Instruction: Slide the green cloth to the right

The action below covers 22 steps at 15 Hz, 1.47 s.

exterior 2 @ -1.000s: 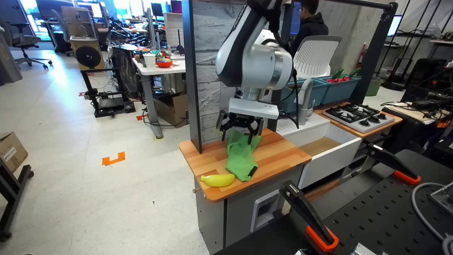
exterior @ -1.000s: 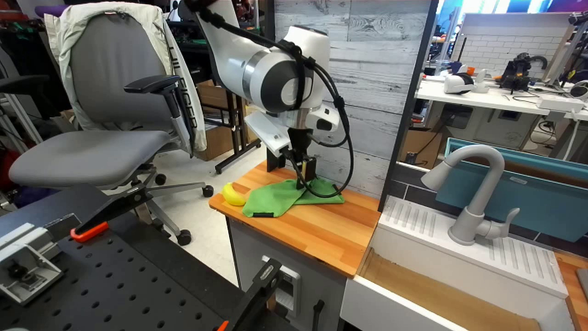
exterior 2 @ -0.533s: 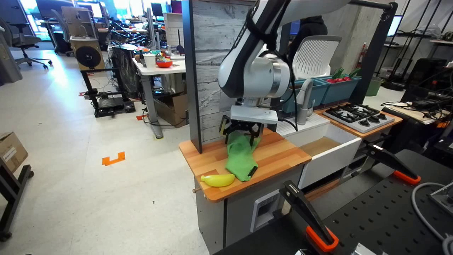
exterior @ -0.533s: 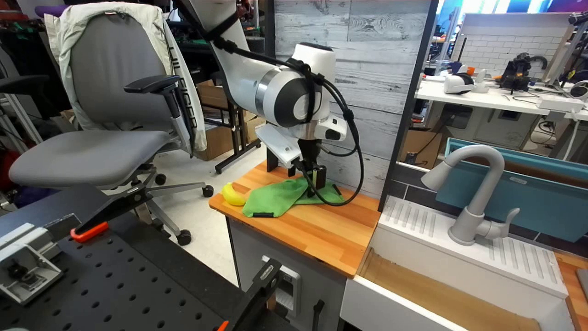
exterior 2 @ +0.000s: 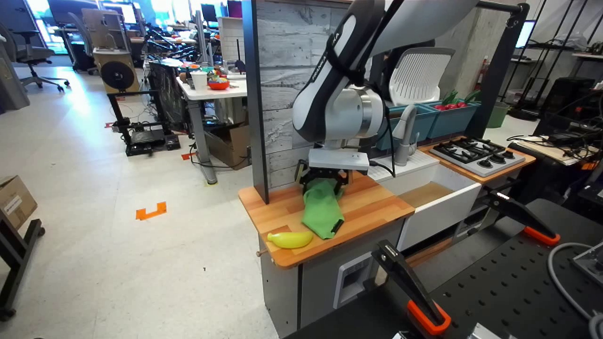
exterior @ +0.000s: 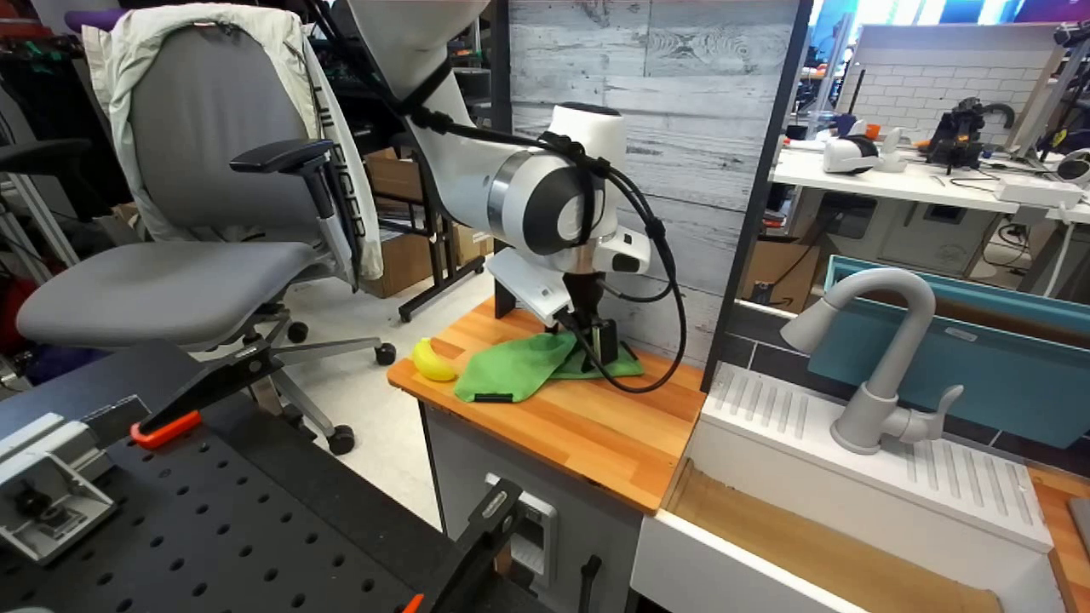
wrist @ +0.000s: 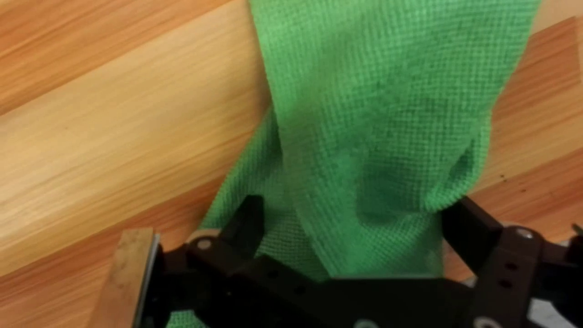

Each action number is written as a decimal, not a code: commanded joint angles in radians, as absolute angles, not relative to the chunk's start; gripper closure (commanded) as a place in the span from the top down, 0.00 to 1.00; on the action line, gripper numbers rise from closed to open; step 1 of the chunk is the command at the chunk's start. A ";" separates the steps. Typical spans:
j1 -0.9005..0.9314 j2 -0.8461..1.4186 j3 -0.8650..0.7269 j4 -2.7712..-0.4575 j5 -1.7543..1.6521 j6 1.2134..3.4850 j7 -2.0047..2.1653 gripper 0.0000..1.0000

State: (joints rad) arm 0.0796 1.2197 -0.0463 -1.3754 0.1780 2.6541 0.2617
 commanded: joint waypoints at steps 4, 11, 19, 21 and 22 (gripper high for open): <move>0.065 1.262 -0.083 -1.315 0.149 2.609 0.271 1.00; 0.029 1.298 -0.118 -1.318 0.119 2.605 0.250 1.00; -0.008 1.285 -0.118 -1.385 0.090 2.653 0.165 1.00; -0.016 1.269 -0.117 -1.418 0.085 2.673 0.134 1.00; -0.020 1.257 -0.116 -1.446 0.080 2.693 0.112 1.00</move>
